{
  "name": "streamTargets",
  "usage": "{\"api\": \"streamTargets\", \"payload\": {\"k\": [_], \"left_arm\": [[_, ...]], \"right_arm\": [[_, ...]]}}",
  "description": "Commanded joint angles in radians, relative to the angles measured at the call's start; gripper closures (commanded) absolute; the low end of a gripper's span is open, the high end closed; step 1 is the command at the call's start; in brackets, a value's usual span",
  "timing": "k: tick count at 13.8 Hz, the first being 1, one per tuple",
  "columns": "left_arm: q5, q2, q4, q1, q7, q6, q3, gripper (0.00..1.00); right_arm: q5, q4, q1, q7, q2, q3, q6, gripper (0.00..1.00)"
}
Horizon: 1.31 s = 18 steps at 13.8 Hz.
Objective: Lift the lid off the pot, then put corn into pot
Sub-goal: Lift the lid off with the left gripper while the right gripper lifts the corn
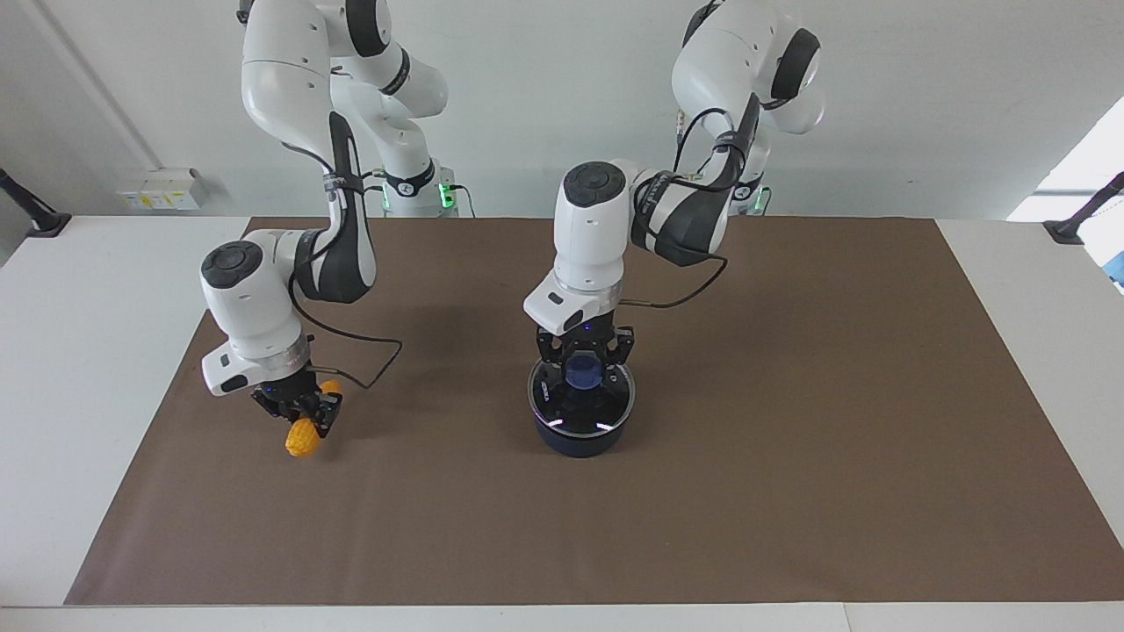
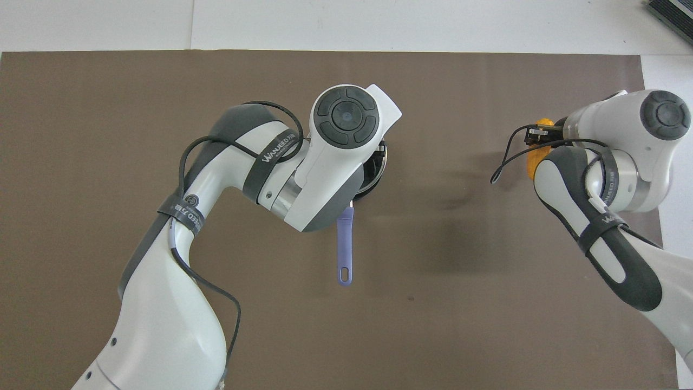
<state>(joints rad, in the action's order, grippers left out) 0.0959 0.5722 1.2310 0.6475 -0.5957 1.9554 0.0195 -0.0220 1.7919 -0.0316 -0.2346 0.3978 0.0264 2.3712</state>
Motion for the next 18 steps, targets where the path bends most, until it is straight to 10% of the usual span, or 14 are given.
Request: {"api": "streamTargets", "payload": {"k": [1, 6, 18], "left_arm": [[0.021, -0.092, 0.066, 0.0, -0.013, -0.029, -0.009, 1.0], [0.015, -0.248, 0.243, -0.092, -0.001, 0.0, -0.012, 1.0], [0.01, -0.495, 0.768, -0.468, 0.445, 0.276, -0.009, 1.0]], "right_arm": [[0.005, 0.003, -0.005, -0.083, -0.081, -0.011, -0.114, 1.0], [0.007, -0.003, 0.056, -0.189, -0.215, -0.016, -0.418, 1.0], [0.01, -0.092, 0.255, -0.613, -0.211, -0.075, -0.396, 1.0]]}}
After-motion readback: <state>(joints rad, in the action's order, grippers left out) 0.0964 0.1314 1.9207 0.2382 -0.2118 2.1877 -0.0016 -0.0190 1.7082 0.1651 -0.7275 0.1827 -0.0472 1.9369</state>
